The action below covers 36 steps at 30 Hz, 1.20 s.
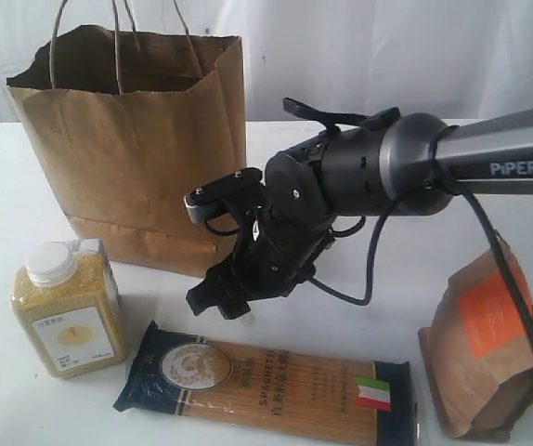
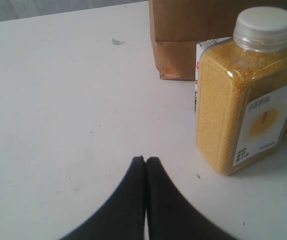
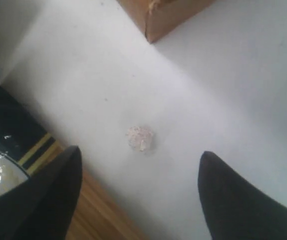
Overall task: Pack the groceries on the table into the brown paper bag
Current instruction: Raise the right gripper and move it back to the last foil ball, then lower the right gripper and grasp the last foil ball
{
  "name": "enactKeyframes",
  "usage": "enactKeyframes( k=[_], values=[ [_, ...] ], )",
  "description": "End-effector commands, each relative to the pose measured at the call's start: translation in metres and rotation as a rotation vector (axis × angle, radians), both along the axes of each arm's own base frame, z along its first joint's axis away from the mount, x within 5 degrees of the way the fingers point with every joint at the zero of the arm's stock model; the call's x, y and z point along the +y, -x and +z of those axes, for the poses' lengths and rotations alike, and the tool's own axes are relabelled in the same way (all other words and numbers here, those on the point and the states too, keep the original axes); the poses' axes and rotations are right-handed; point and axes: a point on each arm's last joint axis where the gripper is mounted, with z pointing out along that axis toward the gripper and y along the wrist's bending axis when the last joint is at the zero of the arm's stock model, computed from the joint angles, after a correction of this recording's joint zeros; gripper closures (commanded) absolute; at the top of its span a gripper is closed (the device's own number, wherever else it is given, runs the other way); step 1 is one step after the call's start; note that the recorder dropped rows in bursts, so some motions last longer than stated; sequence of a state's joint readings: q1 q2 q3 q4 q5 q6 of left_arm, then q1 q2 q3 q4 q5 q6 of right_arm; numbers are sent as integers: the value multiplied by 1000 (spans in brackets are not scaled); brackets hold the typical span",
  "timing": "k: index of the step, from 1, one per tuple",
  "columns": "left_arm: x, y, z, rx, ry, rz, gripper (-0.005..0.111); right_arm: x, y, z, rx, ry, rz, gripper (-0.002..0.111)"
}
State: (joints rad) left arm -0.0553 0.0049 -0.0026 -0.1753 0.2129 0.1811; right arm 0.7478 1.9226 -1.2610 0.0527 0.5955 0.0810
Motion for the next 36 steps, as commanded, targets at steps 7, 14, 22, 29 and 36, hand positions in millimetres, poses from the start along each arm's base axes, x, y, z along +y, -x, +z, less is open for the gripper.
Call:
enactKeyframes(
  k=[7, 14, 22, 29, 36],
  values=[
    [0, 0, 0, -5, 1, 4, 107, 14, -9, -17, 119, 49, -11, 46],
    [0, 0, 0, -5, 1, 4, 107, 16, -12, -23, 144, 71, -8, 46],
    [0, 0, 0, -5, 1, 4, 107, 16, -12, -37, 171, 99, 1, 61],
    [0, 0, 0, -5, 1, 4, 107, 17, -13, -39, 162, 111, 21, 76],
    [0, 0, 0, -5, 1, 4, 107, 19, -16, -36, 143, 94, 20, 75]
  ],
)
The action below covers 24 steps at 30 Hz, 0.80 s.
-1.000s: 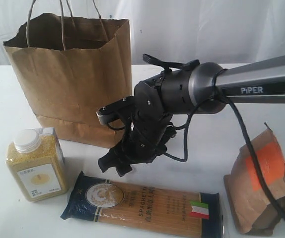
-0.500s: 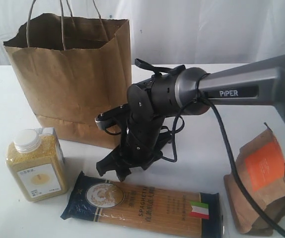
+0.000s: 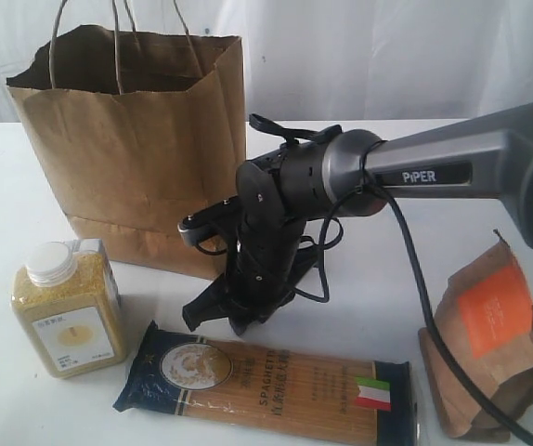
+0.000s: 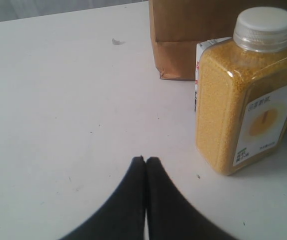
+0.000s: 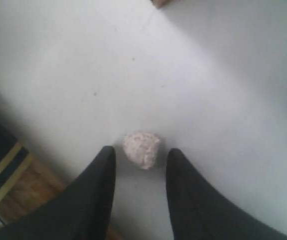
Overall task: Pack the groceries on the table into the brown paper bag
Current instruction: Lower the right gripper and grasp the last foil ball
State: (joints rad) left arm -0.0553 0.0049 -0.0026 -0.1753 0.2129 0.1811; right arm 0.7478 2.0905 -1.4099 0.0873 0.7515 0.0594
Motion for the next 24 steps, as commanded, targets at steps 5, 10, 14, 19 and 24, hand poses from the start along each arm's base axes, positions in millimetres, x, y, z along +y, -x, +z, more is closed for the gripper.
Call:
enactKeyframes(
  k=[5, 10, 14, 19, 24],
  values=[
    [0, 0, 0, -5, 1, 4, 107, 4, -4, 3, -22, -14, 33, 63],
    [0, 0, 0, -5, 1, 4, 107, 5, -4, 5, -24, -7, 57, 59],
    [0, 0, 0, -5, 1, 4, 107, 5, -4, 5, -25, -6, 58, 62],
    [0, 0, 0, -5, 1, 4, 107, 5, -5, 5, -32, -6, 76, 69],
    [0, 0, 0, -5, 1, 4, 107, 5, -5, 5, -32, -5, 80, 78]
  ],
)
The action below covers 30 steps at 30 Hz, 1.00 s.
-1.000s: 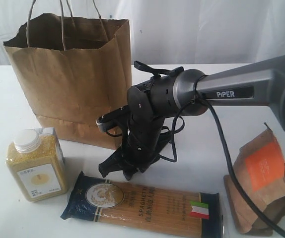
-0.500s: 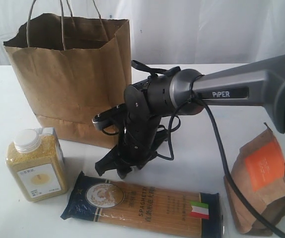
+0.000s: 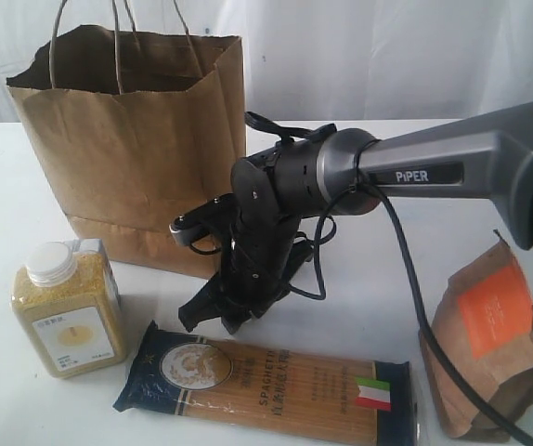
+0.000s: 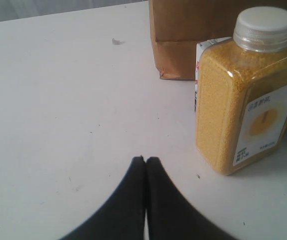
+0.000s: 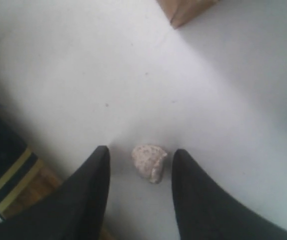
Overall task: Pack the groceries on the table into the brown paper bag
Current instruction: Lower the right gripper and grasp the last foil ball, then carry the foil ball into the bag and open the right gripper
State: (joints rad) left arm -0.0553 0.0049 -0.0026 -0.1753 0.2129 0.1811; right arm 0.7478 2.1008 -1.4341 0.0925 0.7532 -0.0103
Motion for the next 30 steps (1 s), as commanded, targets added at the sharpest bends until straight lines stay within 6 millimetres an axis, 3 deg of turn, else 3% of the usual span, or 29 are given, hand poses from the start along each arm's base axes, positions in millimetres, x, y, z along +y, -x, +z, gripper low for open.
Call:
enactKeyframes(
  k=[1, 6, 10, 12, 17, 25, 28, 30],
  values=[
    [0, 0, 0, -5, 1, 4, 107, 1, -1, 3, -12, -3, 15, 81],
    [0, 0, 0, -5, 1, 4, 107, 2, 1, 9, -10, -20, 51, 97],
    [0, 0, 0, -5, 1, 4, 107, 1, 2, 27, -40, -46, 51, 108],
    [0, 0, 0, -5, 1, 4, 107, -1, 4, 40, -60, -64, 52, 108],
    [0, 0, 0, -5, 1, 4, 107, -8, 13, 94, -145, -153, 47, 108],
    [0, 0, 0, -5, 1, 4, 107, -27, 29, 213, -555, -503, 11, 108],
    [0, 0, 0, -5, 1, 4, 107, -29, 28, 240, -671, -633, -37, 108],
    [0, 0, 0, -5, 1, 4, 107, -27, 26, 248, -686, -705, -94, 108]
  ],
)
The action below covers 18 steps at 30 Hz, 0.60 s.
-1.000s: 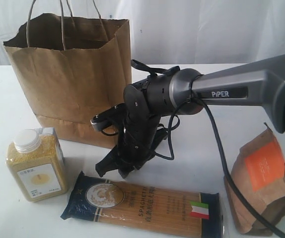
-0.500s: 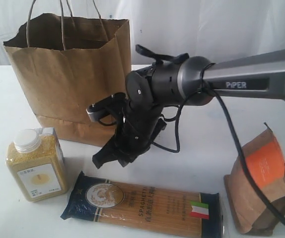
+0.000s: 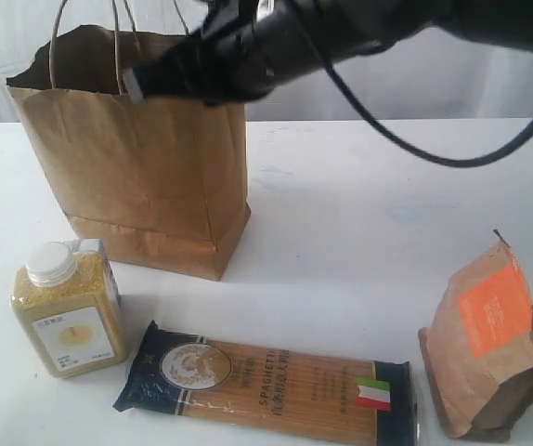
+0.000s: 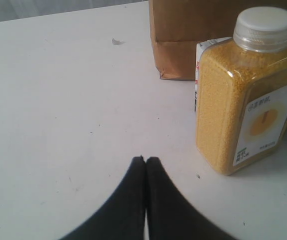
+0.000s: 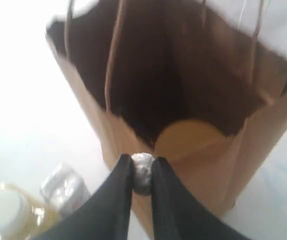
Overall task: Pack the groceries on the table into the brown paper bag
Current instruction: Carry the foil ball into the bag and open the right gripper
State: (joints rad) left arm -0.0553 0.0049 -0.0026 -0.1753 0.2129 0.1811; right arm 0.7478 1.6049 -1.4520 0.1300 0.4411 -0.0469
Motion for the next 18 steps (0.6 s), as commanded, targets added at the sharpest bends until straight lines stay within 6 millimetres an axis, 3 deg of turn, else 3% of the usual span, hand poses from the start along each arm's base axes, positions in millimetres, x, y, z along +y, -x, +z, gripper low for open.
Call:
enactKeyframes(
  k=[1, 9, 13, 18],
  values=[
    [0, 0, 0, -5, 1, 4, 107, 2, -5, 24, -73, -191, -61, 108],
    [0, 0, 0, -5, 1, 4, 107, 26, -32, 20, -79, -247, -79, 108],
    [0, 0, 0, -5, 1, 4, 107, 41, -51, 4, -76, -177, -73, 108],
    [0, 0, 0, -5, 1, 4, 107, 45, -71, -8, -70, -80, -85, 108]
  ],
)
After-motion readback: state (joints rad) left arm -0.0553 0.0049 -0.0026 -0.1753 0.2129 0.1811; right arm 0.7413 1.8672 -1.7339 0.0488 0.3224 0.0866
